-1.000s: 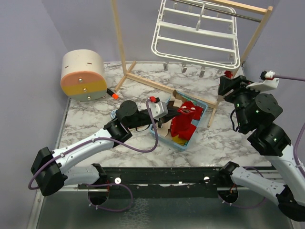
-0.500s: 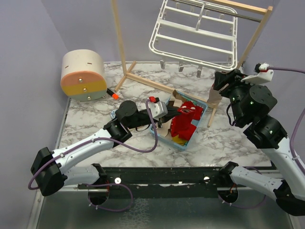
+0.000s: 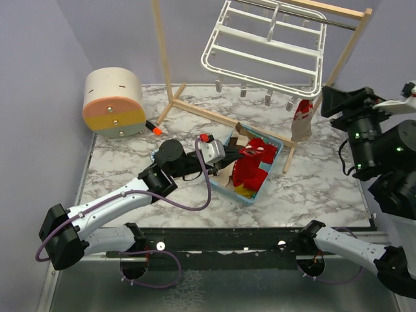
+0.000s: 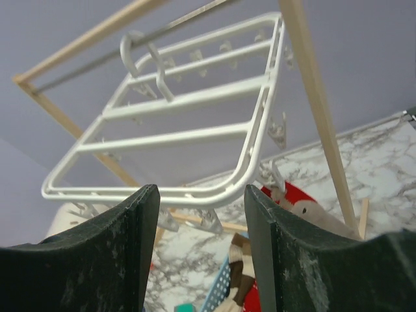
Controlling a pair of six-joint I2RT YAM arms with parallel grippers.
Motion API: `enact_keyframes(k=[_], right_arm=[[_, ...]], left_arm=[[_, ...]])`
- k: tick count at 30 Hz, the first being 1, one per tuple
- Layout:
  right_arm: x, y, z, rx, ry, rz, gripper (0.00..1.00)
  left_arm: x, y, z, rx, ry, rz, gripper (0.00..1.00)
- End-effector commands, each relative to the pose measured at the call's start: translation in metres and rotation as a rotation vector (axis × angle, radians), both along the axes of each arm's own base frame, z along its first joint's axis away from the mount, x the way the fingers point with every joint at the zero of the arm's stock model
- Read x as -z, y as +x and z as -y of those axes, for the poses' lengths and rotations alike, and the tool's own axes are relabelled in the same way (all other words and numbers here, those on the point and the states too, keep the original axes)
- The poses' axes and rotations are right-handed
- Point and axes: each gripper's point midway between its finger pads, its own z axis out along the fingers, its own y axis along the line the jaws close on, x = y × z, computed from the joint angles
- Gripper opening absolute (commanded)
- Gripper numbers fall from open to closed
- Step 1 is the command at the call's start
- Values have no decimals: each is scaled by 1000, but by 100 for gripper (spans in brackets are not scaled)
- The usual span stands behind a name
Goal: Clip the socks to the hanger
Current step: Move the hanger to the clothesline.
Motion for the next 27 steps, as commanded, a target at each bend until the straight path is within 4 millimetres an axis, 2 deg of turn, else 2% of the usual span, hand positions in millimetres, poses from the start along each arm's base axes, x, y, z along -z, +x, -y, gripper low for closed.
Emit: enact_keyframes(k=[1,5,11,17,21,27], right_arm=[[-17,-3,18,84,-7,-29,61],[-23,15,16,162,-52,-67,62],[-37,26,11,186,35,-13,63],[-23,36,-2,174,84,-76,72],[-7,34,5,218,128,-102,76],[7,28,17,265,154,-112,78]], left_arm=[[-9,-2,-3,-8,-30,6,0],[-11,-4,1,12,-36,-15,0],[-10,-7,5,36,-36,-39,0],[-10,-11,6,51,-38,-51,0],[-7,-13,6,55,-38,-59,0],[2,-16,7,61,-30,-85,0]])
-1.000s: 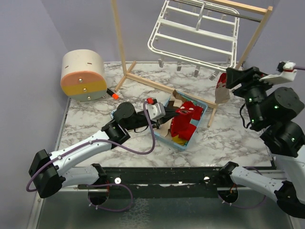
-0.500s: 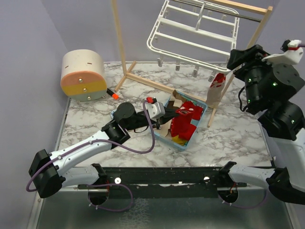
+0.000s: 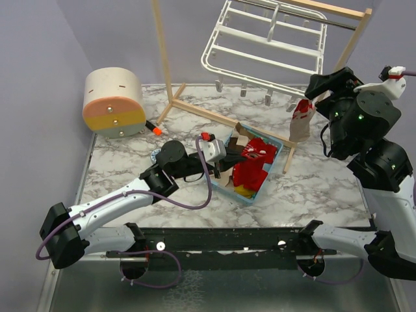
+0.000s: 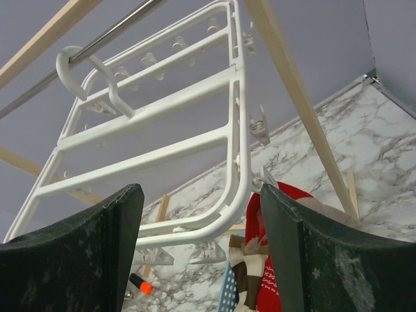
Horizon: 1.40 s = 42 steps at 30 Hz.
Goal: Clip the socks to the hanger
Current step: Move the hanger to the clothesline.
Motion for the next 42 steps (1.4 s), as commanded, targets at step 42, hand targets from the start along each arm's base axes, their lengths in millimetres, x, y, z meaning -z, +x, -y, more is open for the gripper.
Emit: enact_keyframes(k=[42], right_arm=[[39,57,-70,-360,480,2,41]], left_arm=[[8,-11,-14,-26,-21,2,0]])
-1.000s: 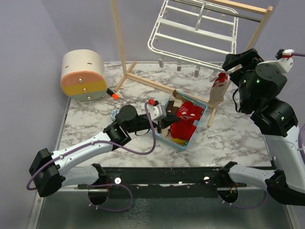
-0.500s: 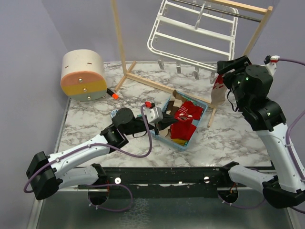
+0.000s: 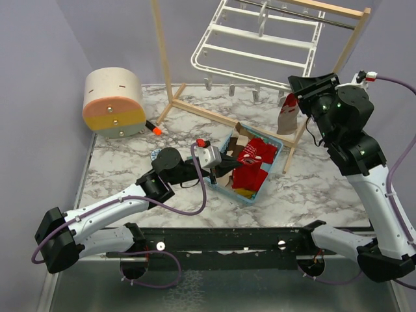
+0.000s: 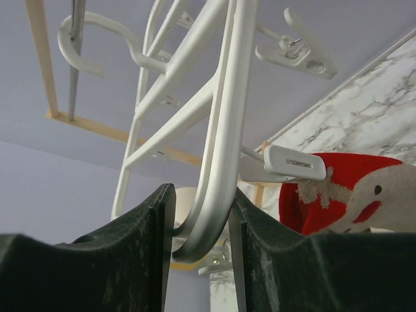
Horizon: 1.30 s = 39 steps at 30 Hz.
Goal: Clip the socks to the hanger
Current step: Move the hanger to the clothesline.
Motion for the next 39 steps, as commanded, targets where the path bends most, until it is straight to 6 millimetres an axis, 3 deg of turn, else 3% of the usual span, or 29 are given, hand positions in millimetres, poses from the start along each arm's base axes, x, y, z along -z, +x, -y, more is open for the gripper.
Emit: enact_keyframes(k=[1,14,20,23,27,35,39], right_arm=[[-6,9,-23,-91,65,29,40],[-10,27,-59,-212,250,27,38],[-20,15,-73,-311,184,58,64],[-26,4,-55,-254,84,85,74],[-26,-6,-32,-176,-44,98,80],[-16,-33,22,8,-255,100,82],[0,-45,52,131,-315,134,79]], left_arm=[[-5,1,-3,-19,-18,22,0],[-3,3,-6,-40,-11,38,0],[0,4,-8,-51,-5,42,0],[0,5,-9,-57,-2,43,0],[0,7,-6,-54,3,37,0],[9,9,-8,-73,29,27,0],[15,11,-7,-79,46,19,0]])
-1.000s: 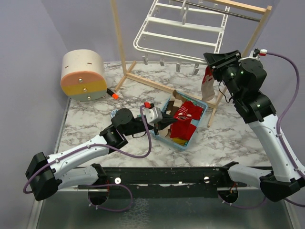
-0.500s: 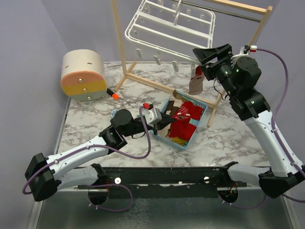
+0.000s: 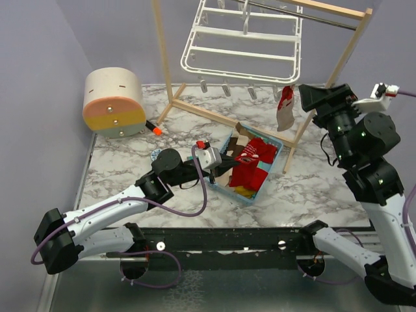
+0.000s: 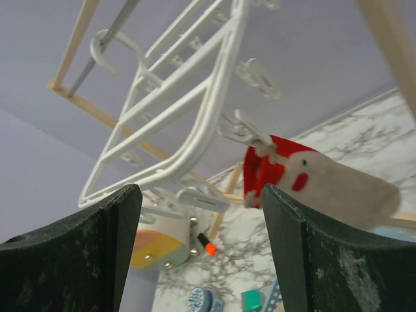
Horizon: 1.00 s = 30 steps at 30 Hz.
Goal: Clip the socks to the hanger
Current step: Move the hanger to the clothesline.
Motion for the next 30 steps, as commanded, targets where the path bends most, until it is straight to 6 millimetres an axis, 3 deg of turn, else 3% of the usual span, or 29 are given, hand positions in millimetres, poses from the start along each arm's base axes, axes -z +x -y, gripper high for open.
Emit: enact_keyframes(k=[1,5,10,14,18,21,24,30], right_arm=[[29,-5,39,184,-134,-15,79],[35,1,27,138,-127,-74,81],[15,7,20,113,-39,-31,81],[13,24,14,77,2,-44,81],[28,39,37,92,97,-72,77],[52,48,61,98,180,-109,69],[74,56,69,37,265,-130,65],[64,62,59,-45,257,-43,65]], left_arm=[[10,4,-1,-25,27,-11,0],[16,3,1,-19,40,-31,0],[13,2,0,-16,28,-45,0],[11,2,0,-16,26,-40,0],[9,2,0,-14,28,-37,0],[9,2,0,-16,30,-32,0],[9,5,1,-22,36,-24,0],[13,9,7,-24,50,-27,0]])
